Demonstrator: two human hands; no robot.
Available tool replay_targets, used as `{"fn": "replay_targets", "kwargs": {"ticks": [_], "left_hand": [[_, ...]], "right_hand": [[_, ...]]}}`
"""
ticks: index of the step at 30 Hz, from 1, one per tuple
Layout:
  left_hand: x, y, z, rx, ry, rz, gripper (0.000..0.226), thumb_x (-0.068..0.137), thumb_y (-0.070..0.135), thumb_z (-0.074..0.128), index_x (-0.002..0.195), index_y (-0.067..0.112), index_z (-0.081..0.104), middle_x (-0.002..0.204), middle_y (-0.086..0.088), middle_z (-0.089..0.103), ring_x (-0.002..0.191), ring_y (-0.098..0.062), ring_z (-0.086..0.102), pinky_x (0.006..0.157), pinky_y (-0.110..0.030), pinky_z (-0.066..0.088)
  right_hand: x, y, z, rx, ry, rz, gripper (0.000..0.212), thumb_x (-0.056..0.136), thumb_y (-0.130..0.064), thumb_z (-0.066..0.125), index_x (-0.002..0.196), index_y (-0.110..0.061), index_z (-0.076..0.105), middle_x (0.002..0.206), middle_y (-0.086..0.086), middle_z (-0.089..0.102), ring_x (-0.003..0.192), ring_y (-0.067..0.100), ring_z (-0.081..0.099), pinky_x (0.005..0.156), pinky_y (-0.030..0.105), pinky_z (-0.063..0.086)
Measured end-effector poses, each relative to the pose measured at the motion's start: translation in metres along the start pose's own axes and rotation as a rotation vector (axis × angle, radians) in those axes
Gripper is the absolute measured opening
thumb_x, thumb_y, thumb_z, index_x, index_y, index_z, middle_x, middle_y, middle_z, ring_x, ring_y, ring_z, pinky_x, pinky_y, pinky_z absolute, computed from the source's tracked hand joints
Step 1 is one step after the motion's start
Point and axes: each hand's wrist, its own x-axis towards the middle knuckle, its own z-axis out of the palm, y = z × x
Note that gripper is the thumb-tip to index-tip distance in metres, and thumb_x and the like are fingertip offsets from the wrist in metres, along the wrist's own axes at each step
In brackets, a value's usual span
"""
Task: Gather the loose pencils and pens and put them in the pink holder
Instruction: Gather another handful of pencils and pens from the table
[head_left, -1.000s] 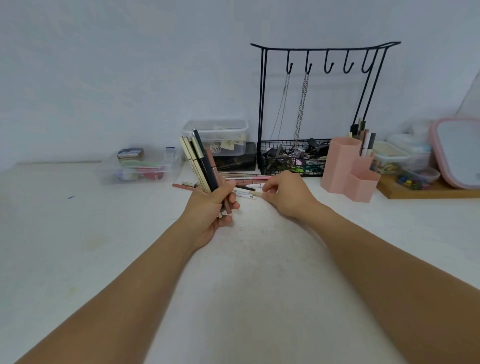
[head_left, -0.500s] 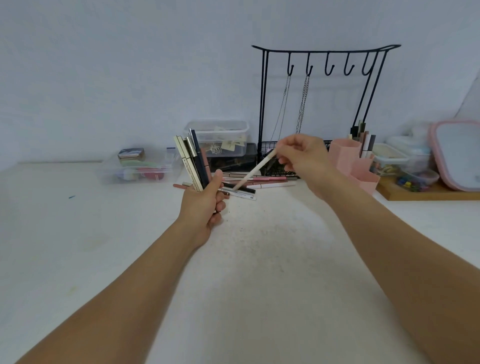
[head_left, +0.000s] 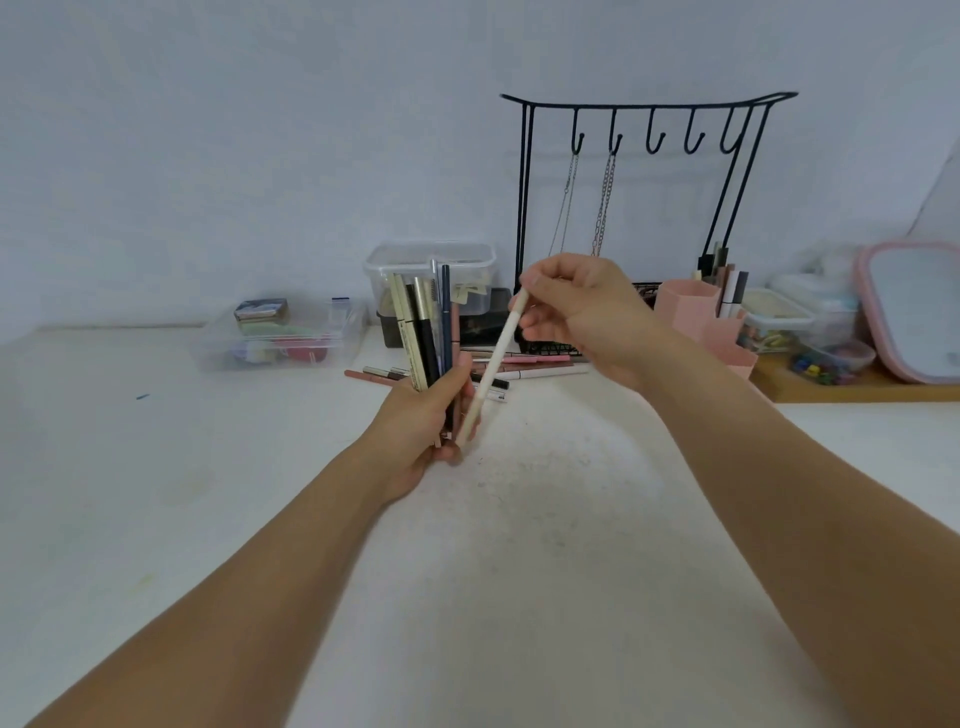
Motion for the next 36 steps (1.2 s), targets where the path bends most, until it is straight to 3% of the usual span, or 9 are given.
{"fn": "replay_targets", "kwargs": {"ticks": [5,8,11,13,16,19,25,31,36], "left_hand": [[-0.004,0.001,0.001,-0.012,-0.119,-0.019,0.043,0.08,0.057,0.068,0.085,0.015,0.059,0.061,-0.004,0.057,0.051,-0.016,0.051,0.036,-0.02,0.032],[-0.004,-0.002,0.001,0.003,-0.178,-0.016,0.036,0.071,0.038,0.081,0.084,0.017,0.053,0.057,0.002,0.043,0.047,-0.011,0.039,0.033,-0.017,0.026],[-0.002,-0.004,0.0,-0.038,-0.144,-0.013,0.03,0.082,0.019,0.079,0.078,0.019,0.05,0.057,0.003,0.037,0.045,-0.009,0.034,0.031,-0.017,0.026],[-0.001,-0.003,0.0,-0.078,-0.101,0.0,0.026,0.088,0.021,0.075,0.081,0.019,0.051,0.058,0.003,0.039,0.047,-0.01,0.036,0.033,-0.019,0.029],[0.002,-0.003,0.0,-0.141,-0.038,0.023,0.018,0.091,0.023,0.073,0.09,0.018,0.056,0.059,0.001,0.043,0.05,-0.013,0.041,0.039,-0.022,0.035],[0.006,-0.004,-0.002,-0.161,0.003,0.041,0.017,0.093,0.024,0.071,0.094,0.016,0.056,0.059,0.0,0.046,0.051,-0.014,0.044,0.044,-0.025,0.041],[0.011,-0.008,-0.002,-0.142,0.066,0.055,0.014,0.095,0.023,0.07,0.096,0.014,0.06,0.06,-0.001,0.053,0.055,-0.016,0.052,0.05,-0.029,0.051],[0.011,-0.01,-0.003,-0.121,0.049,0.059,0.022,0.092,0.029,0.073,0.092,0.014,0.057,0.06,-0.002,0.046,0.052,-0.015,0.045,0.047,-0.027,0.044],[0.008,-0.007,-0.001,-0.108,0.069,0.058,0.025,0.092,0.033,0.072,0.084,0.018,0.054,0.056,0.002,0.041,0.046,-0.012,0.039,0.042,-0.024,0.035]], "right_hand": [[-0.002,0.012,0.018,-0.046,-0.017,-0.054,0.017,0.098,-0.003,0.06,0.109,0.008,0.065,0.086,0.017,0.071,0.065,0.016,0.069,0.07,0.029,0.063],[-0.002,0.019,0.022,-0.054,-0.027,-0.064,0.017,0.097,-0.002,0.061,0.109,0.008,0.066,0.084,0.015,0.071,0.066,0.014,0.071,0.068,0.025,0.062],[0.0,0.026,0.018,-0.087,0.005,-0.083,0.016,0.097,-0.007,0.062,0.111,-0.002,0.07,0.095,0.013,0.074,0.081,0.018,0.073,0.074,0.028,0.063],[0.007,0.037,0.005,-0.348,0.056,-0.134,0.017,0.097,-0.014,0.065,0.113,-0.011,0.07,0.101,0.006,0.073,0.087,0.015,0.07,0.078,0.028,0.059],[0.013,0.061,-0.018,-0.895,0.031,-0.133,0.022,0.093,-0.016,0.069,0.114,-0.012,0.069,0.108,0.003,0.07,0.097,0.019,0.064,0.088,0.031,0.051],[0.009,0.084,-0.03,-1.119,-0.002,-0.082,0.022,0.095,-0.017,0.065,0.116,-0.013,0.065,0.117,0.005,0.067,0.107,0.026,0.06,0.092,0.038,0.05],[0.012,0.091,-0.031,-1.258,-0.051,-0.075,0.03,0.098,-0.023,0.061,0.126,-0.014,0.061,0.125,0.01,0.061,0.111,0.03,0.057,0.095,0.041,0.049],[0.011,0.091,-0.031,-1.334,-0.069,-0.027,0.037,0.101,-0.028,0.053,0.137,-0.018,0.054,0.132,0.01,0.049,0.123,0.032,0.045,0.098,0.042,0.044],[0.011,0.09,-0.03,-1.362,-0.055,-0.025,0.021,0.101,-0.028,0.052,0.118,-0.016,0.057,0.125,0.006,0.052,0.118,0.03,0.045,0.091,0.041,0.045]]}}
